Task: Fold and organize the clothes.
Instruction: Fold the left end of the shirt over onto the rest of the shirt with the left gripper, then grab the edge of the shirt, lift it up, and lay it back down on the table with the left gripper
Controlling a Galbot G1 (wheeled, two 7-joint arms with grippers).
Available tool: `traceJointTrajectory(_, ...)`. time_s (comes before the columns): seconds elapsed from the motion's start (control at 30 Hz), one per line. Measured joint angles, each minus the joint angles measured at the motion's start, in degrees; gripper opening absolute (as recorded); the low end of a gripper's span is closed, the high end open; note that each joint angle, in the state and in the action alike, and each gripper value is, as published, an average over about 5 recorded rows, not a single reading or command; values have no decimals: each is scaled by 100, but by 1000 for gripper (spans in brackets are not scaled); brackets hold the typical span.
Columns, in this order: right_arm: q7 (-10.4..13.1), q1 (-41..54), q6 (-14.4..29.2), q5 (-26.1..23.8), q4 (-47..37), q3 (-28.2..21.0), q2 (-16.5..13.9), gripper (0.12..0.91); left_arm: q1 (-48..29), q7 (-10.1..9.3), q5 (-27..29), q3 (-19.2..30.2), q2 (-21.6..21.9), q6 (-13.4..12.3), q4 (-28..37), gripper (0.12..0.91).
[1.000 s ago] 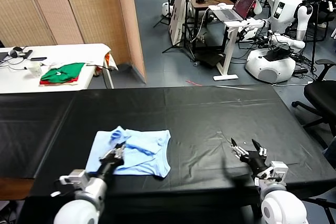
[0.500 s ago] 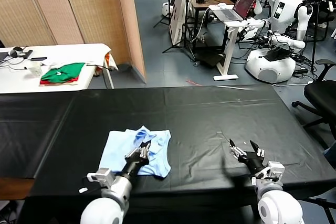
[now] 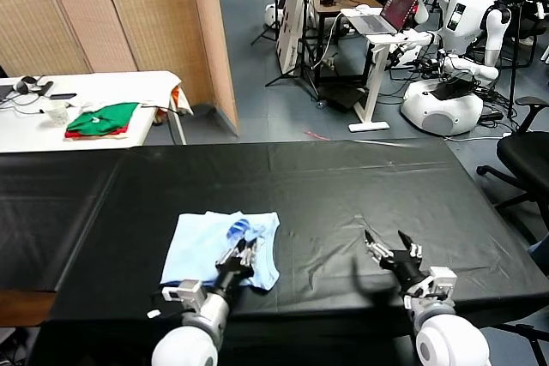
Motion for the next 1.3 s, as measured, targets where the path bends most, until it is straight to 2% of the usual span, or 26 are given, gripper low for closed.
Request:
traceJointTrajectory(0.17, -112, 87, 28, -25, -7, -227, -113, 907, 2, 94, -575, 133, -123, -8, -89, 799)
traceJointTrajectory(0.27, -233, 171, 50, -16, 1, -359, -199, 907, -55, 122, -706, 87, -106, -55, -148, 889)
traceJointTrajectory(0.37, -324, 276, 62, -23, -2, -513, -298, 907, -117, 135, -635, -61, -7, -143, -202, 905)
traceJointTrajectory(0.47, -341, 409, 57, -37, -29, -709, -365, 907, -176, 181, -394, -300, 169, -354, -187, 906)
traceJointTrajectory(0.6, -341, 517, 73, -36, -72, -883, -366, 907, -193, 317, -43, -720, 507, -652, -35, 907)
traceJointTrajectory(0.73, -339, 501, 109, -32, -95, -942, -308, 907, -122, 412, -73, -1165, 763, -789, 200, 907)
traceJointTrajectory(1.0, -331, 414, 138, -14, -93, -942, -301, 907, -26, 380, -1050, -1766, 810, -622, 613, 907)
traceJointTrajectory(1.3, -318, 349, 159, -9, -72, -930, -308, 907, -40, 328, -1795, -1995, 739, -494, 859, 907)
